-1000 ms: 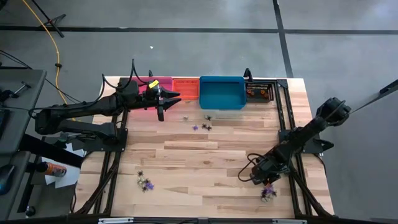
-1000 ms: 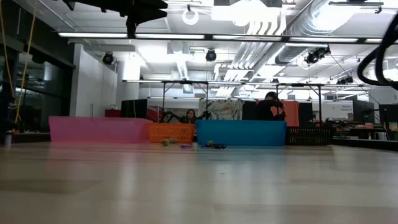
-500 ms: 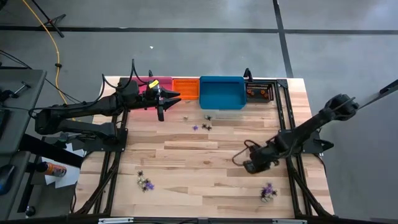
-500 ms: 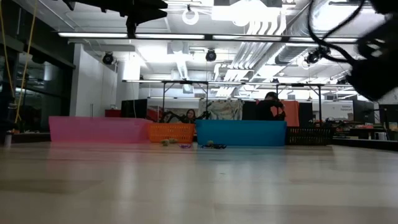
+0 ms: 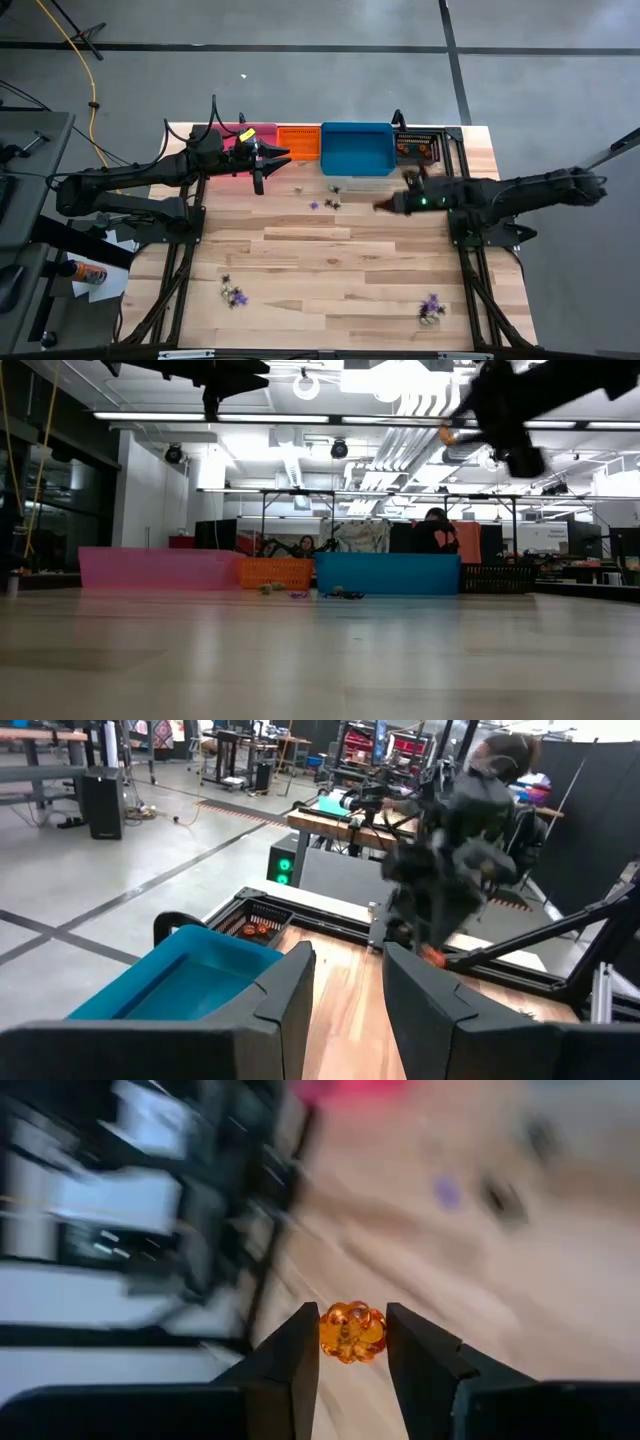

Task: Sort Halloween decoration
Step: Put the orange pumpkin toy into the black bin

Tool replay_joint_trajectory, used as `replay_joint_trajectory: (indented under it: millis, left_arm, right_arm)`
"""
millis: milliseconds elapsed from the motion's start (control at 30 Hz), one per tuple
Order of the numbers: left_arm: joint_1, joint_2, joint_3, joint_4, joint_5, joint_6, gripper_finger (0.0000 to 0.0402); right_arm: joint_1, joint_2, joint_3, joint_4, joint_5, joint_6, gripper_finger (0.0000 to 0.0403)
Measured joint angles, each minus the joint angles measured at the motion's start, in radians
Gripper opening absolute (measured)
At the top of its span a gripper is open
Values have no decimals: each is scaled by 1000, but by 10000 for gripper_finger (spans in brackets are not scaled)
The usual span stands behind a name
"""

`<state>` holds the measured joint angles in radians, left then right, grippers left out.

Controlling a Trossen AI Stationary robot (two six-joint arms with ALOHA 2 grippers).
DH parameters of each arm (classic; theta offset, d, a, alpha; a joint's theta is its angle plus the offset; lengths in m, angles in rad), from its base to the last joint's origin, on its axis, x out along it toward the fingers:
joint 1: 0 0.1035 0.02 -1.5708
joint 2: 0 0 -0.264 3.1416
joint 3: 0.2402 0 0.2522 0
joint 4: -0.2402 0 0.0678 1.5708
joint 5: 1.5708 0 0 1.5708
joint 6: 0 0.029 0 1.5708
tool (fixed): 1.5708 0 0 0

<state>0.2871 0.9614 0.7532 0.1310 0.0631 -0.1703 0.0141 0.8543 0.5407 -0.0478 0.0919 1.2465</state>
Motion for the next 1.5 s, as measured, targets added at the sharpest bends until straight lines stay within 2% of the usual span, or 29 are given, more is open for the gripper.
replay_joint_trajectory:
  millis: [133, 233, 367, 567, 700, 867, 1267, 1400, 1500]
  left_arm:
    - [0, 0, 0, 1, 0, -45, 108]
    - [0, 6, 0, 6, 0, -76, 108]
    - [0, 31, 0, 43, 14, -165, 108]
    - [0, 110, 0, 185, 240, -329, 108]
    - [0, 144, 0, 226, 269, -370, 108]
    - [0, 152, 0, 240, 257, -336, 108]
    - [0, 151, 0, 241, 254, -165, 108]
    - [0, 151, 0, 240, 254, -149, 108]
    - [0, 151, 0, 229, 254, -149, 108]
  right_arm:
    - [-123, 31, 3, 221, -65, -149, 103]
    - [-188, 81, 43, 284, -104, -274, 103]
    - [-239, 177, 161, 285, -183, -464, 103]
    - [-265, 337, 379, 230, -288, -727, 103]
    - [-265, 416, 498, 128, -326, -848, 103]
    - [-265, 465, 572, 43, -331, -913, 103]
    - [-276, 468, 576, 25, -331, -921, 103]
    - [-341, 434, 577, -121, -299, -970, 103]
    - [-421, 411, 577, -300, -280, -990, 103]
